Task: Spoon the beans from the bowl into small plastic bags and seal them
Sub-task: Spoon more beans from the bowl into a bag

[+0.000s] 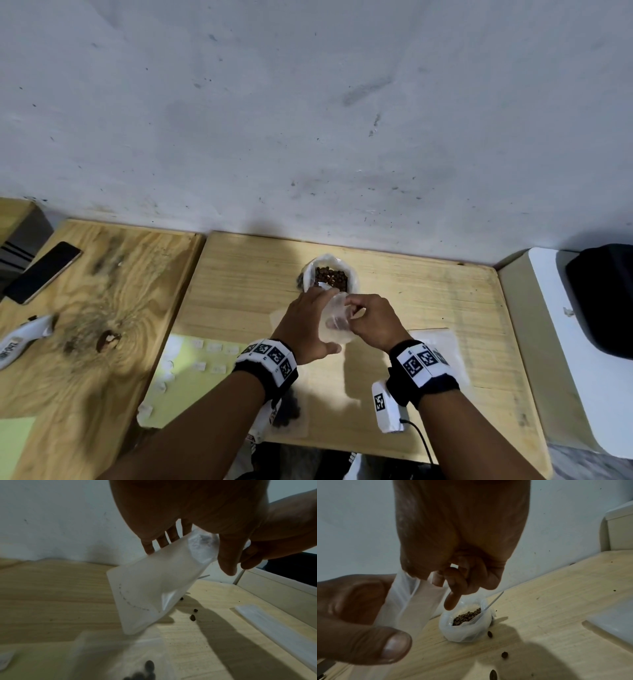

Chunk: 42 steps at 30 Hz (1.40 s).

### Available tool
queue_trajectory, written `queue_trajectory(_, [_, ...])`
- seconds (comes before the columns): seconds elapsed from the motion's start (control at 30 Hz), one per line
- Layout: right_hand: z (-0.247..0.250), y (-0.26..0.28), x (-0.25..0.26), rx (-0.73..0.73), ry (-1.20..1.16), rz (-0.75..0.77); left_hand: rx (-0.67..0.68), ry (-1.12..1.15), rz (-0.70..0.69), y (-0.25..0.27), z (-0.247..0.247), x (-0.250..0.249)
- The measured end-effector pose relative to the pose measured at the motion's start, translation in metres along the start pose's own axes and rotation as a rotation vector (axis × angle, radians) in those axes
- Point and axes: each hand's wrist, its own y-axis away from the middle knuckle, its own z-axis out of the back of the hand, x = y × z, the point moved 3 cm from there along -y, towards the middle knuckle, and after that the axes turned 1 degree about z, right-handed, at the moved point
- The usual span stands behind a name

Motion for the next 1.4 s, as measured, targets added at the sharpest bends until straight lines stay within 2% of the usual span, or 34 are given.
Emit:
queue_trajectory(0.13, [-0.004, -0.003, -0.003, 0.051, -0.018, -0.064, 0.047, 0.093, 0.089, -0.003, -0.003, 0.008])
queue_trajectory(0.2, [-0.005, -0.005, -0.003, 0.001, -0.093, -0.065, 0.030, 0.176, 0.176, -0.006, -0.003, 0.016])
queue_trajectory(0.33, [0.011, -0.006, -0.016, -0.395, -0.197, -0.190, -0.047, 0.373, 0.411, -0.010, 0.003, 0.038])
queue_trajectory(0.4, [0.017, -0.007, -0.026, -0.481, -0.106, -0.275, -0.050, 0.427, 0.491, -0.014, 0.005, 0.050])
queue_trajectory(0.53, [0.014, -0.017, -0.050, -0.279, 0.052, -0.452, -0.039, 0.497, 0.573, -0.027, 0.007, 0.063])
queue_trajectory(0.63, [0.009, -0.027, -0.059, -0.165, 0.079, -0.509, 0.001, 0.521, 0.581, -0.037, 0.007, 0.065])
queue_trajectory(0.77, [0.008, -0.036, -0.057, -0.195, 0.028, -0.451, 0.078, 0.523, 0.578, -0.051, 0.006, 0.064])
queue_trajectory(0.9, [0.010, -0.041, -0.050, -0.363, -0.134, -0.337, 0.148, 0.487, 0.593, -0.060, 0.002, 0.064])
queue_trajectory(1.0, [0.010, -0.042, -0.040, -0.407, -0.269, -0.241, 0.146, 0.494, 0.617, -0.065, -0.001, 0.065])
queue_trajectory(1.1, [0.012, -0.041, -0.036, -0.452, -0.297, -0.172, 0.125, 0.494, 0.625, -0.067, -0.001, 0.065])
queue_trajectory(1.23, [0.014, -0.038, -0.044, -0.565, -0.234, -0.174, 0.083, 0.477, 0.621, -0.066, 0.000, 0.071])
queue_trajectory(1.4, [0.002, -0.039, -0.051, -0.578, -0.299, -0.198, 0.080, 0.444, 0.561, -0.063, 0.004, 0.071])
